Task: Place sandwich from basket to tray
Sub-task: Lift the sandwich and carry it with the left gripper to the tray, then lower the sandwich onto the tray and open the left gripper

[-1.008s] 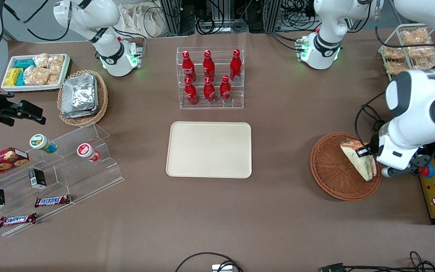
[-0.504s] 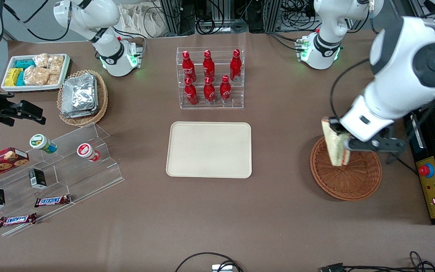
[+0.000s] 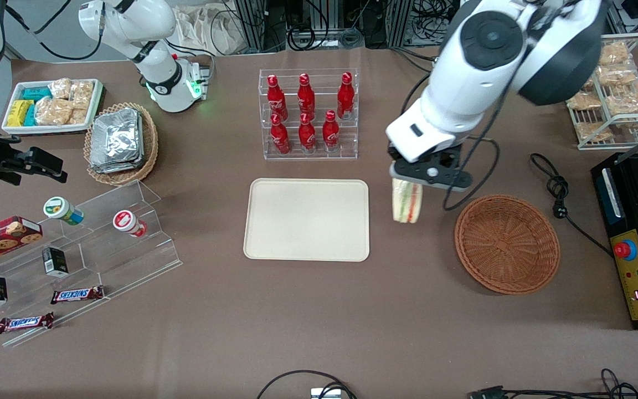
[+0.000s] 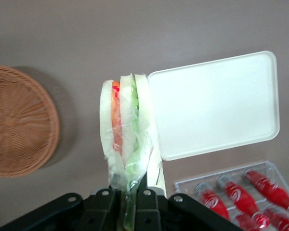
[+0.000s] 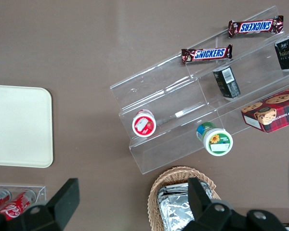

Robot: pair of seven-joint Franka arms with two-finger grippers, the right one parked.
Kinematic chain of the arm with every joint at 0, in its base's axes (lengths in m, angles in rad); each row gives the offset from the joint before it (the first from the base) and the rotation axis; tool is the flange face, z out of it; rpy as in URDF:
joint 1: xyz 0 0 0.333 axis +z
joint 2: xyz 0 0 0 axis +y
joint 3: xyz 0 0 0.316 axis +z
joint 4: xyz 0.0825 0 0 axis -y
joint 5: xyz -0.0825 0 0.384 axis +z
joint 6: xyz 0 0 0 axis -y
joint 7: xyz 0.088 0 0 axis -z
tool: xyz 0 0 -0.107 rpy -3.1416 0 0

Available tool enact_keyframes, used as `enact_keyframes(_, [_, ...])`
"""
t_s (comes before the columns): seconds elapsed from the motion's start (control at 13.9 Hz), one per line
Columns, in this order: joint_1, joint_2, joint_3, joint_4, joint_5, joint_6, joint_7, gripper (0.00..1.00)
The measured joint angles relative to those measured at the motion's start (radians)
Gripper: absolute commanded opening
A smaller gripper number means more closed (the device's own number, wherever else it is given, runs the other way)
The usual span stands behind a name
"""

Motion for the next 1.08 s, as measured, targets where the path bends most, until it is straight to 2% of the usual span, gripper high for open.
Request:
enact_keyframes(0.36, [-0.112, 0.163, -0.042, -0.025, 0.165, 0.116, -0.209, 0.00])
enact_keyframes(0.5, [-0.145, 0.223, -0.046, -0.040, 0.205, 0.196, -0.270, 0.00])
enact_keyframes(0.72, [-0.157, 0.292, -0.046, -0.092, 0.290, 0.298, -0.302, 0.00])
enact_keyframes(1.08, [-0.173, 0.382, -0.046, -0.147, 0.389, 0.426, -0.367, 0.00])
